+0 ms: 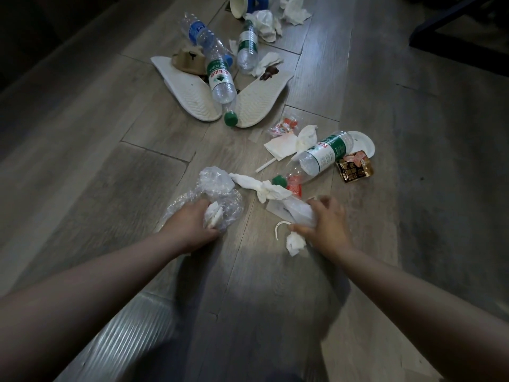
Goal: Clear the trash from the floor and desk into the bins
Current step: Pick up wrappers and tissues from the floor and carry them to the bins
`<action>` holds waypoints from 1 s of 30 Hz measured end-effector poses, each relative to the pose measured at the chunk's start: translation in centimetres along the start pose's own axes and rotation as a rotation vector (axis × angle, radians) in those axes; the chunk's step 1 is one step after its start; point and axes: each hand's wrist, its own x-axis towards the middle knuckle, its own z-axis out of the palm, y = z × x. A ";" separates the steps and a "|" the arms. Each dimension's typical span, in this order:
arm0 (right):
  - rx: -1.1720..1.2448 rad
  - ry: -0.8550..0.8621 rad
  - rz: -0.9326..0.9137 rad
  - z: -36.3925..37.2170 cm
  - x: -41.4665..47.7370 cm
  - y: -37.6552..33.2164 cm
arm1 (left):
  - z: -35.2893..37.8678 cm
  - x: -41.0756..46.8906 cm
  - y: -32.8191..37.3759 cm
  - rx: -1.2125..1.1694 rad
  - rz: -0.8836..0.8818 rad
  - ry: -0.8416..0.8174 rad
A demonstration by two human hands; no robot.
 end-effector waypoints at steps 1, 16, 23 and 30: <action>-0.003 0.006 -0.001 0.1 -0.1 0.1 | 0.0 0.0 0.0 0.000 -0.002 -0.001; 0.479 0.007 0.154 0.2 -3.5 -1.1 | -0.2 -0.8 -0.8 -0.130 -0.102 -0.050; 0.739 0.073 0.225 -3.3 -5.4 -3.6 | -3.5 -1.4 0.6 -0.232 -0.028 -0.084; 0.837 0.038 0.328 -11.8 -6.2 -10.4 | -12.7 -5.1 6.0 -0.540 -0.155 -0.029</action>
